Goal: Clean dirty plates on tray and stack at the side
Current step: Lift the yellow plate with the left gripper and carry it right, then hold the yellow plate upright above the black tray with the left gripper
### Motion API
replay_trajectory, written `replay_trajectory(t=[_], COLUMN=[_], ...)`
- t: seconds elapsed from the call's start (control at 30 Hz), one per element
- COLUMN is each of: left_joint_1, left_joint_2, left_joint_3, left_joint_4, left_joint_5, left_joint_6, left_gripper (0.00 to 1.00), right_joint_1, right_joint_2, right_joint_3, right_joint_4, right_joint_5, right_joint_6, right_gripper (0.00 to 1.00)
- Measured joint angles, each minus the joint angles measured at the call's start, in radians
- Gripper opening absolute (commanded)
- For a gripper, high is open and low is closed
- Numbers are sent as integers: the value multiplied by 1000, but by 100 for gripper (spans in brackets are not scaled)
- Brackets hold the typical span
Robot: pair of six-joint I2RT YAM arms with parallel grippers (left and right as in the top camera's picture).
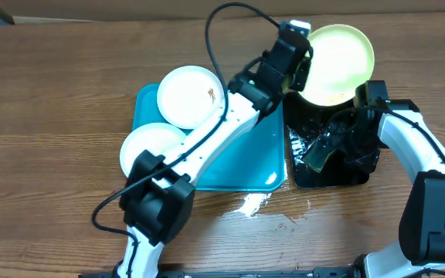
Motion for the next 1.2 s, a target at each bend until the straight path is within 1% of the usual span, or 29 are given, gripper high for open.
replay_trajectory(t=[0.27, 0.37, 0.47, 0.63, 0.7, 0.87, 1.2], left_joint_1=[-32, -42, -55, -101, -119, -137, -136], left_joint_2=[50, 50, 50, 50, 50, 50, 50], left_joint_3=[0, 0, 0, 0, 0, 0, 0], left_joint_4=[67, 140, 177, 200, 215, 228, 228], left_joint_5=[-92, -148, -180, -246, -289, -335, -357], left_joint_6=[164, 226, 278, 351, 370, 395, 396], left_gripper=[4, 4, 4, 4, 4, 4, 4], right_joint_1=[0, 0, 0, 0, 0, 0, 0], right_joint_2=[0, 0, 0, 0, 0, -7, -25], right_joint_3=[0, 0, 0, 20, 61, 174, 184], right_joint_4=[0, 3, 4, -65, -114, -151, -161], right_joint_5=[0, 0, 0, 0, 0, 13, 108], right_joint_6=[0, 0, 0, -6, -20, -43, -52], right_gripper=[100, 100, 100, 100, 100, 100, 100])
